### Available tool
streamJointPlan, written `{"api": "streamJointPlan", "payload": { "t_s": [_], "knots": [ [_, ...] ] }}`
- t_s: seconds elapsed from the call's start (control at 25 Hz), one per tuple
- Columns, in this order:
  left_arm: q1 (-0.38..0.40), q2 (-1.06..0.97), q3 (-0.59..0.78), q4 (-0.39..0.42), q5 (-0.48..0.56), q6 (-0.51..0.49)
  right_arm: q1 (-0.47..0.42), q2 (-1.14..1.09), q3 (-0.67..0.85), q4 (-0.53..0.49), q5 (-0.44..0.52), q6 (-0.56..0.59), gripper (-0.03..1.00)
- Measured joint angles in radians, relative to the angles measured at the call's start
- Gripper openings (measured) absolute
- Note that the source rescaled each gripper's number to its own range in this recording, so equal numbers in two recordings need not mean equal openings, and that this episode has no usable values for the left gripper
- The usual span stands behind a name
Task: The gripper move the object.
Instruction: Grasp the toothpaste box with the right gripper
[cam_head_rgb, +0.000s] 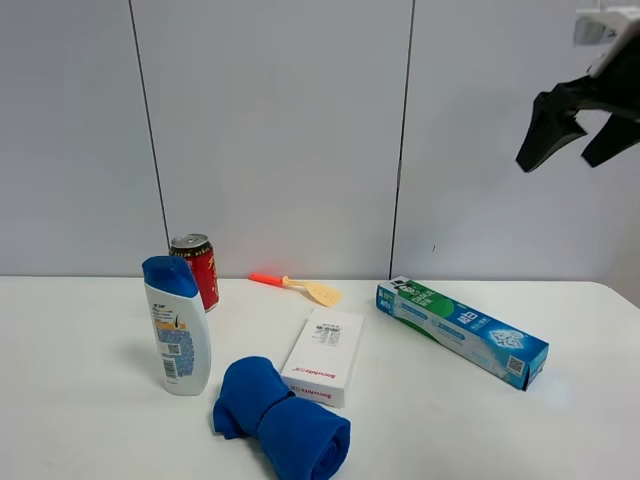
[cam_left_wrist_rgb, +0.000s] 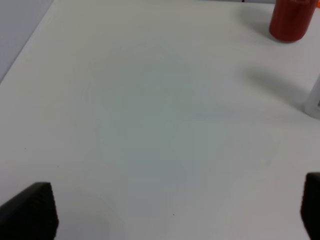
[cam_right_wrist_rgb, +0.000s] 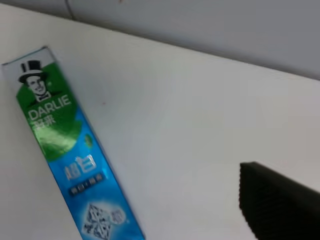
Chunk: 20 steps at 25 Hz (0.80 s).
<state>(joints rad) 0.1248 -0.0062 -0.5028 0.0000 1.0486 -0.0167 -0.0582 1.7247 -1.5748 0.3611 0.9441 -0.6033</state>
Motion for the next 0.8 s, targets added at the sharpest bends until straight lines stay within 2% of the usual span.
{"api": "streamJointPlan", "payload": {
  "t_s": [0.16, 0.32, 0.6, 0.8],
  "knots": [
    [0.0, 0.0, 0.0, 0.0, 0.0, 0.0, 0.0, 0.103, -0.001, 0.116, -0.027, -0.144, 1.0],
    [0.0, 0.0, 0.0, 0.0, 0.0, 0.0, 0.0, 0.192, -0.001, 0.156, -0.039, -0.23, 1.0],
    [0.0, 0.0, 0.0, 0.0, 0.0, 0.0, 0.016, 0.275, -0.001, 0.126, -0.063, -0.259, 1.0],
    [0.0, 0.0, 0.0, 0.0, 0.0, 0.0, 0.125, 0.279, -0.001, 0.027, -0.108, -0.239, 1.0]
  ]
}}
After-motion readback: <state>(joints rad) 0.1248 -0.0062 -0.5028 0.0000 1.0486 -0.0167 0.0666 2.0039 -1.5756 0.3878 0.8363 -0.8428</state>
